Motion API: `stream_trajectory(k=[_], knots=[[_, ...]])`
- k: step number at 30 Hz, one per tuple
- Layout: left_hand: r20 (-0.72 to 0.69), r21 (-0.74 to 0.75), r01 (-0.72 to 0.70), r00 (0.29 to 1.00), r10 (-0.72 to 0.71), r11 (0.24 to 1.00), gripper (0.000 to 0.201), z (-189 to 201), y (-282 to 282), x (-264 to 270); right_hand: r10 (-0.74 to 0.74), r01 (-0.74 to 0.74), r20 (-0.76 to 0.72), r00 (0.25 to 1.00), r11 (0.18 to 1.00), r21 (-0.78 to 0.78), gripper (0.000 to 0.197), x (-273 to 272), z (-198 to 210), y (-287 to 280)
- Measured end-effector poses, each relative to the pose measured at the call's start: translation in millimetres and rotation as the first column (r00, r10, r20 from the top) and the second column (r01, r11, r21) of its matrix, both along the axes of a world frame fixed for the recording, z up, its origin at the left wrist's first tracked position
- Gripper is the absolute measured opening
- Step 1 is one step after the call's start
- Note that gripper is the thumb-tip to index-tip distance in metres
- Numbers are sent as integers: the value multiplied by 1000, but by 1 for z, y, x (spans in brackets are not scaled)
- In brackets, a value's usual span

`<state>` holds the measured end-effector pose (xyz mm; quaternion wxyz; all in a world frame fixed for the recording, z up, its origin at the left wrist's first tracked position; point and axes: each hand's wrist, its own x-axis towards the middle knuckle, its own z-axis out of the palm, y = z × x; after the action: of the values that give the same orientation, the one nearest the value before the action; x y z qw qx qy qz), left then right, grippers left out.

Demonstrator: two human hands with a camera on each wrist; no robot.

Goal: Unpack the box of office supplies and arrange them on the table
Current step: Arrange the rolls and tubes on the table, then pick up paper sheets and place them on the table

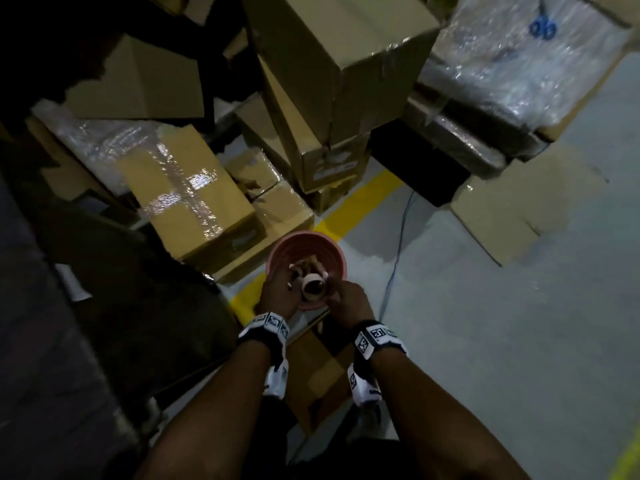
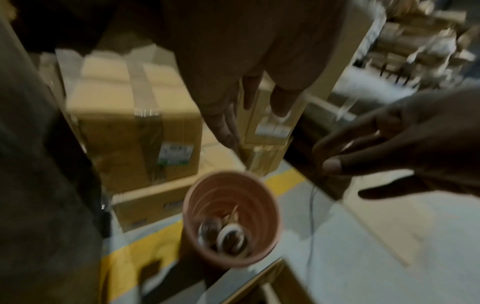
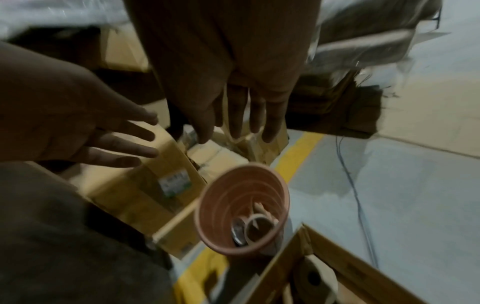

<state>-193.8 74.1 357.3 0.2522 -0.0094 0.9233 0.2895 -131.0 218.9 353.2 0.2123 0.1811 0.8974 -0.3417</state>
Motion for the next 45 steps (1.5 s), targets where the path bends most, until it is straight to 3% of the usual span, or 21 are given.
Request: stream_trajectory(k=[3,6,9,14,22,29,33,38,41,45], knots=[[-9,36,31,999,-31,999,41,78,6,0,-29,30,-43,999,999,19,30,5,92,-1],[-62,131,-21,998,29,991,35,188,6,11,3,1,-105,994,999,32,26,7,186,-3],[-71,170,-1,997,14,985,33,268,-11,28,-3,13,-161,987,998,62,30,11,263,-12],[-191,162,-31,980,63,986,21,333,-73,54,-45,41,-196,980,999,-25,30,14,333,-52],[-304,212,-84,941,147,974,19,381,-221,82,-5,-16,-270,963,997,-76,27,33,388,-191],[-350,254,-274,868,352,928,16,389,-428,103,88,-115,-336,938,991,-64,27,39,404,-384],[-328,252,-396,824,463,883,15,385,-524,121,115,-192,-362,925,964,-184,19,41,405,-490],[-257,281,-576,726,638,768,7,359,-621,123,269,-366,-363,892,901,-231,22,28,388,-601],[-202,248,-681,659,724,689,20,336,-683,133,381,-465,-335,862,857,-222,30,12,372,-653],[-215,219,-811,503,837,543,18,363,-749,160,529,-604,-330,782,773,-191,21,0,379,-725]])
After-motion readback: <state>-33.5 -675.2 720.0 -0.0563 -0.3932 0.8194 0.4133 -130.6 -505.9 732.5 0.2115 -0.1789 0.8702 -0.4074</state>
